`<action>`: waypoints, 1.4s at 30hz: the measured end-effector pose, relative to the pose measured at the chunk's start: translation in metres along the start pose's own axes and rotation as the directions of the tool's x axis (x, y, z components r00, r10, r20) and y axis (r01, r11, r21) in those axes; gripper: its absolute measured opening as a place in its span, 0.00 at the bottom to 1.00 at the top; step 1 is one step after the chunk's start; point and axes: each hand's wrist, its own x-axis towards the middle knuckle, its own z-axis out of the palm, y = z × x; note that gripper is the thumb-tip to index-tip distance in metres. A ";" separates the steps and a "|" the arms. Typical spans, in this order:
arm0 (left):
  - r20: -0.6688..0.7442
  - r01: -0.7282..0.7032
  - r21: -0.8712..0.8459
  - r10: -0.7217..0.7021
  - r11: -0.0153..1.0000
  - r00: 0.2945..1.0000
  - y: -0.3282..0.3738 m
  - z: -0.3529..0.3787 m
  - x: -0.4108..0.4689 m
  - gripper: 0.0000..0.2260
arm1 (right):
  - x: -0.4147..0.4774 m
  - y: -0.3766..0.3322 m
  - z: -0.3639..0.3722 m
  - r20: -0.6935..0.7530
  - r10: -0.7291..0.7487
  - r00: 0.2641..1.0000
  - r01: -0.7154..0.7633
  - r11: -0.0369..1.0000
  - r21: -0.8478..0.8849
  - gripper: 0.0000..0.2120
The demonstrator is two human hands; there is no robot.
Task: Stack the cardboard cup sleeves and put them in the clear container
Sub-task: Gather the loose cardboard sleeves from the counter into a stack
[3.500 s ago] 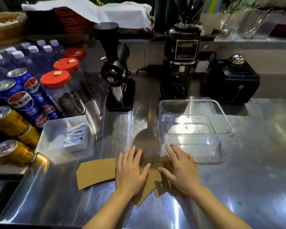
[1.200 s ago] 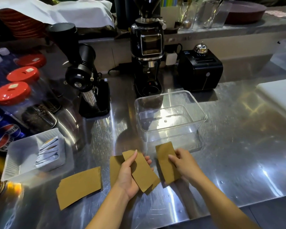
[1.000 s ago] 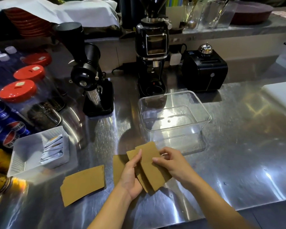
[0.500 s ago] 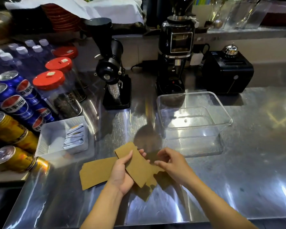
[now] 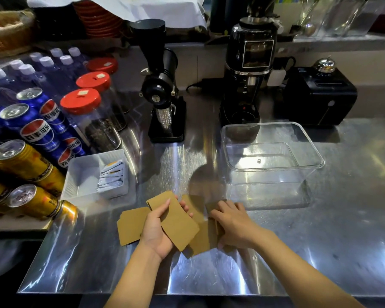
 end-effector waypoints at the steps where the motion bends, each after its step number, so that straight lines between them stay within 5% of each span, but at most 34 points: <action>1: -0.001 0.000 0.002 0.000 1.000 1.000 0.000 -0.001 0.000 0.10 | 0.000 0.001 -0.001 0.001 0.014 1.000 -0.014 1.000 0.016 0.28; 4: -0.026 -0.006 0.031 0.007 0.999 1.000 0.001 -0.002 0.000 0.08 | -0.007 0.005 -0.009 -0.027 0.006 1.000 0.000 0.977 0.213 0.10; 7: -0.067 -0.021 0.151 0.032 0.988 0.997 0.001 0.000 0.001 0.05 | -0.015 0.011 -0.024 -0.074 0.024 0.997 0.011 0.902 0.431 0.08; 11: -0.047 -0.117 0.396 0.147 0.911 0.988 0.004 0.008 -0.001 0.03 | -0.023 0.019 -0.050 -0.097 0.041 0.994 0.013 0.866 0.499 0.15; 14: 0.051 -0.227 0.623 0.251 0.749 0.967 0.008 0.015 -0.003 0.12 | -0.027 0.023 -0.070 -0.074 0.019 0.997 0.027 0.815 0.579 0.14; 17: 0.190 -0.249 0.780 0.162 0.574 0.968 0.005 0.025 -0.008 0.20 | -0.027 0.020 -0.084 -0.076 -0.009 0.997 0.058 0.741 0.669 0.18; 19: 0.260 -0.234 0.805 0.030 0.545 0.965 0.001 0.029 -0.010 0.21 | -0.024 0.017 -0.087 -0.110 -0.019 0.994 0.090 0.717 0.691 0.18; 22: 0.250 -0.164 0.795 -0.070 0.584 0.966 -0.007 0.031 -0.013 0.20 | -0.020 0.013 -0.079 -0.165 -0.004 0.986 0.125 0.676 0.726 0.16; 27: 0.133 -0.151 0.585 0.089 0.797 0.987 -0.013 0.030 -0.016 0.11 | -0.015 0.014 -0.060 -0.197 0.182 0.963 0.073 0.527 0.847 0.20; 29: 0.071 -0.122 0.489 0.101 0.864 0.992 -0.013 0.028 -0.016 0.10 | -0.016 0.014 -0.054 -0.149 0.156 0.976 0.071 0.419 0.905 0.14; 33: -0.012 -0.061 0.345 0.070 0.937 0.998 -0.014 0.025 -0.017 0.06 | -0.015 0.000 -0.041 -0.084 0.042 0.996 0.061 0.394 0.917 0.03; 42: 0.006 -0.034 0.157 0.033 0.987 0.999 -0.008 0.019 -0.018 0.11 | -0.008 -0.023 -0.029 -0.078 -0.027 0.997 0.082 0.315 0.945 0.08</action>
